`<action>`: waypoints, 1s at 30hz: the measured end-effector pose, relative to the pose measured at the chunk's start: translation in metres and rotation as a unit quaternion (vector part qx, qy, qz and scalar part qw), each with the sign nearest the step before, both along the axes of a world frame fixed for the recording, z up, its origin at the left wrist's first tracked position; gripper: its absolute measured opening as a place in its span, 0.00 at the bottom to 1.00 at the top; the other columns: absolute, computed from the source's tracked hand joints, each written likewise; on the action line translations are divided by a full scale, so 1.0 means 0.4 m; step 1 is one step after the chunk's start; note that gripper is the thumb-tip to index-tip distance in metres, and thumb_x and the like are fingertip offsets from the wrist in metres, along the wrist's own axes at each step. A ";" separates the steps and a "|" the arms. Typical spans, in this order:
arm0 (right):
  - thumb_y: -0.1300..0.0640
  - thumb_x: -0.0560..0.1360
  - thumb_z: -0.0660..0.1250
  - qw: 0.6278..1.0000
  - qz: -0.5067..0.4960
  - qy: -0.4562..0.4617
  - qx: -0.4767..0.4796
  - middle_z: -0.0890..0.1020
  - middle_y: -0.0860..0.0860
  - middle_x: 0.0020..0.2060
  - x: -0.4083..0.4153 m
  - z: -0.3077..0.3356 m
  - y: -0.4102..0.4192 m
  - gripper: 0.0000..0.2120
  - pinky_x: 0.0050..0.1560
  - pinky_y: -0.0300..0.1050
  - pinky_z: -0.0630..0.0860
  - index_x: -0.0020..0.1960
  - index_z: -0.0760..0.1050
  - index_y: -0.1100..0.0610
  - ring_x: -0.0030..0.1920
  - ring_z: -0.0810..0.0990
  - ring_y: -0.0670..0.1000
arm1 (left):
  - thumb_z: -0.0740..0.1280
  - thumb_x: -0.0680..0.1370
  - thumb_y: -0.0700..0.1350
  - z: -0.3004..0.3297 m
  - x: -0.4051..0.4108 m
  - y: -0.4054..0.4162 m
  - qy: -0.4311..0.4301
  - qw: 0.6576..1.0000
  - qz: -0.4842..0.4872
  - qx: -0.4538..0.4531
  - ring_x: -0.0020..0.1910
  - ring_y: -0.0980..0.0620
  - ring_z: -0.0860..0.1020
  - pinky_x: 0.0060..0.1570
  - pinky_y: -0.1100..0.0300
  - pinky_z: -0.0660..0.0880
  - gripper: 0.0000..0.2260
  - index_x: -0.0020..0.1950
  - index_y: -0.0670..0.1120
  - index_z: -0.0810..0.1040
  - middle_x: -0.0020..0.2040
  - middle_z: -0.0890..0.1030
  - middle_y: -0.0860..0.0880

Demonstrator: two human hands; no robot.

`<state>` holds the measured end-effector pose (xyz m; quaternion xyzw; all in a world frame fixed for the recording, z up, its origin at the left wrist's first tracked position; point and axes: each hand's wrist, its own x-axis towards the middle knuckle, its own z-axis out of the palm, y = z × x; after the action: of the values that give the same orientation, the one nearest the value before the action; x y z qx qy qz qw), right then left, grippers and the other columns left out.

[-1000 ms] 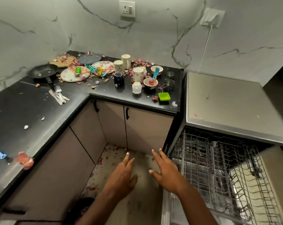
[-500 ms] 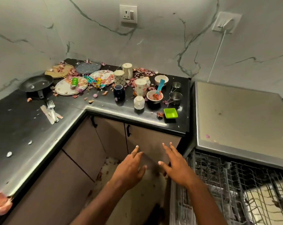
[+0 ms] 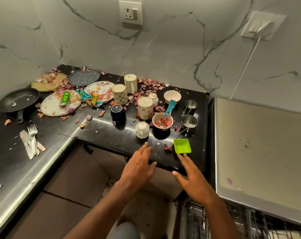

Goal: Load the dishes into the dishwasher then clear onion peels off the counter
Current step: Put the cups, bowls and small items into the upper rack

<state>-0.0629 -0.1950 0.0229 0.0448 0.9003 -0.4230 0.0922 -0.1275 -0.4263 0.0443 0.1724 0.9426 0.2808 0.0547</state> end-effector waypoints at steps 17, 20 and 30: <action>0.45 0.82 0.68 0.992 -0.130 0.001 0.001 0.79 0.41 0.64 -0.297 0.083 -0.069 0.23 0.70 0.42 0.73 0.76 0.71 0.41 0.65 0.76 0.40 | 0.75 0.75 0.55 0.021 -0.486 -0.063 -0.109 0.986 -0.081 -0.102 0.72 0.47 0.71 0.72 0.53 0.68 0.36 0.79 0.50 0.64 0.75 0.71 0.48; 0.46 0.81 0.69 0.983 -0.185 0.016 -0.016 0.82 0.42 0.62 -0.286 0.072 -0.082 0.20 0.69 0.45 0.75 0.73 0.76 0.43 0.63 0.79 0.39 | 0.76 0.72 0.57 0.072 -0.493 -0.068 -0.067 0.991 -0.088 -0.080 0.67 0.47 0.75 0.66 0.52 0.72 0.35 0.75 0.50 0.69 0.70 0.76 0.48; 0.40 0.80 0.69 0.944 -0.315 0.076 -0.056 0.84 0.43 0.61 -0.194 0.169 -0.080 0.23 0.62 0.44 0.79 0.72 0.76 0.48 0.59 0.82 0.41 | 0.83 0.67 0.47 0.104 -0.384 0.143 0.025 0.924 -0.381 -0.001 0.71 0.43 0.72 0.70 0.49 0.68 0.45 0.80 0.45 0.65 0.72 0.75 0.44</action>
<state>-0.1405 -0.2271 0.0904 0.2883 0.8196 -0.4823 -0.1120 -0.2812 -0.3690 0.0857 0.5249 0.8073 0.2339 0.1344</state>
